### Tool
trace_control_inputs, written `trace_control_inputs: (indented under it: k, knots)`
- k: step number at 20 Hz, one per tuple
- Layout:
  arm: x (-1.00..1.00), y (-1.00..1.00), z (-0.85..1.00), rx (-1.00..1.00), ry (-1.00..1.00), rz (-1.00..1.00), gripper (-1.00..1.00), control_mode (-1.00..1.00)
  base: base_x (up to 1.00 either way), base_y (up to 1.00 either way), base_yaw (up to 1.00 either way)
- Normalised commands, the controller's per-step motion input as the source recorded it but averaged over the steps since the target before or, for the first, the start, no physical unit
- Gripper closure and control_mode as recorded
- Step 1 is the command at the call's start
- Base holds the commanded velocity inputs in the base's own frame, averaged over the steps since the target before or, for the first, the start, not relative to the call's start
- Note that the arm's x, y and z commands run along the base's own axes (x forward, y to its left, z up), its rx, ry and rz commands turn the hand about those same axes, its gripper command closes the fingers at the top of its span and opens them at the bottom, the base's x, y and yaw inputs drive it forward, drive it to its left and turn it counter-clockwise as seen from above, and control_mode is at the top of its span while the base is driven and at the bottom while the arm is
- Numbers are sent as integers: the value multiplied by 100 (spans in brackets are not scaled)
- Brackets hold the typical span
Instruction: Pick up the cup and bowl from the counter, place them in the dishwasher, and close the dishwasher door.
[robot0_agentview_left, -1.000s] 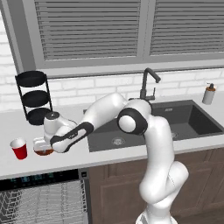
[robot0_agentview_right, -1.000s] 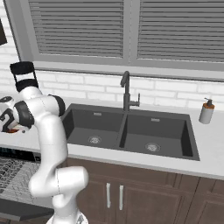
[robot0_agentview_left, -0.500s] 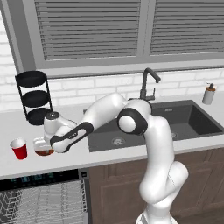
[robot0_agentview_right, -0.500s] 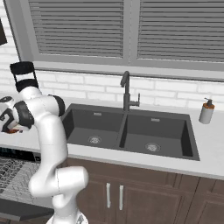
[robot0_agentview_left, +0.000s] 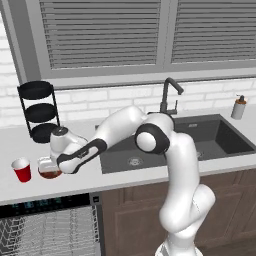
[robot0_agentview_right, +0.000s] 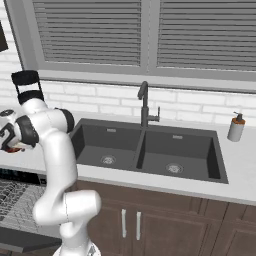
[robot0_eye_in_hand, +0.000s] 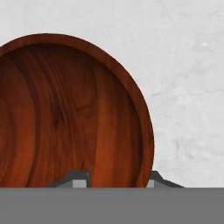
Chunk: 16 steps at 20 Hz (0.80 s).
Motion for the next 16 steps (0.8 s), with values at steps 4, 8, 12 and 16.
trace_control_inputs:
  k: [4, 8, 12, 16]
  knots:
    - [-30, -49, 30, 12, 0, -10, 100, -100, 0, 0, 0]
    - [-32, -59, 49, 15, 0, -12, 100, -100, 0, 0, 0]
    - [-66, -59, 53, 15, 0, -8, 100, -100, 0, 0, 0]
    - [-83, -18, 89, 6, 0, 0, 100, -100, 0, 0, 0]
